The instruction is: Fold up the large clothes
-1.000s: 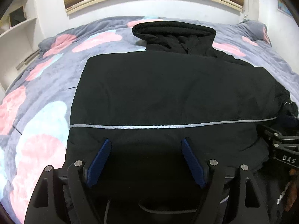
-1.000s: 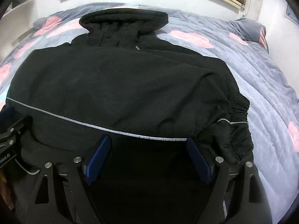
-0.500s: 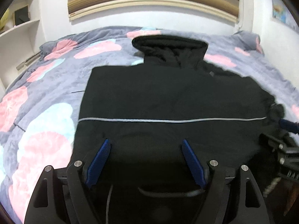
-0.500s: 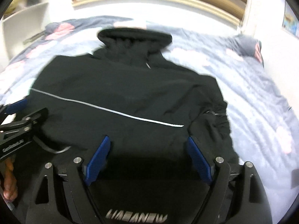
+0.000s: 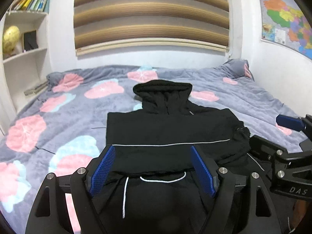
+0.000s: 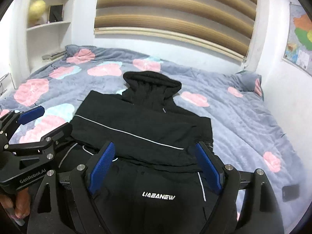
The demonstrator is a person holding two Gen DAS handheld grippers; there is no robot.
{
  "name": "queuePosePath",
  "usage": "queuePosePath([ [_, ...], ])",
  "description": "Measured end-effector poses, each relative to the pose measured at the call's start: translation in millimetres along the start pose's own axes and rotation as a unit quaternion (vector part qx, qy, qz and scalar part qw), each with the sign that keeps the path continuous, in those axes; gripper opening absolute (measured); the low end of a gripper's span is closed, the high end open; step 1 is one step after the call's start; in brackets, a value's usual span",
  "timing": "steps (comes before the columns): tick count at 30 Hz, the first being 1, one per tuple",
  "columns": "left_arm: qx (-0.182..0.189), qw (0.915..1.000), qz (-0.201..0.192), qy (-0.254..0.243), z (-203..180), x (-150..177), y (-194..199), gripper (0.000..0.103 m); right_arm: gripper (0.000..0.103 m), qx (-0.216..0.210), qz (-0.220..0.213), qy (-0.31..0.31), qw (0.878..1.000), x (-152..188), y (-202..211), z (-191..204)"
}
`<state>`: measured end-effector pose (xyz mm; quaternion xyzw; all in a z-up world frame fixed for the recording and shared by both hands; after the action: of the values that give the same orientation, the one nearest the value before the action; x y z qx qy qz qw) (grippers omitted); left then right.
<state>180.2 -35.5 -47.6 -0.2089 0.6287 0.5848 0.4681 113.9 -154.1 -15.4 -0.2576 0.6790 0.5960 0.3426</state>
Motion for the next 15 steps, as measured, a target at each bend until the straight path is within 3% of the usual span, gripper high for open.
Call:
queuePosePath([
  [15,0.009,0.9988,-0.044,-0.018,-21.1,-2.4,86.7,0.08,0.086,0.019,-0.049,-0.015,0.999,6.3,96.0,-7.7],
])
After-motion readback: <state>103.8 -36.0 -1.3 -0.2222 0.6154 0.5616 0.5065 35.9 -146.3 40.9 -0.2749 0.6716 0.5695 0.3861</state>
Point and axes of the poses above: each gripper's, at about its wrist camera, not at the fingertips, and y roughly against the way its jaws point, z to its left, x to its underside, the point moved 7 cm from there along -y, roughly the way its jaws point, and after that the axes turned 8 degrees about -y, right-handed, at the moved point
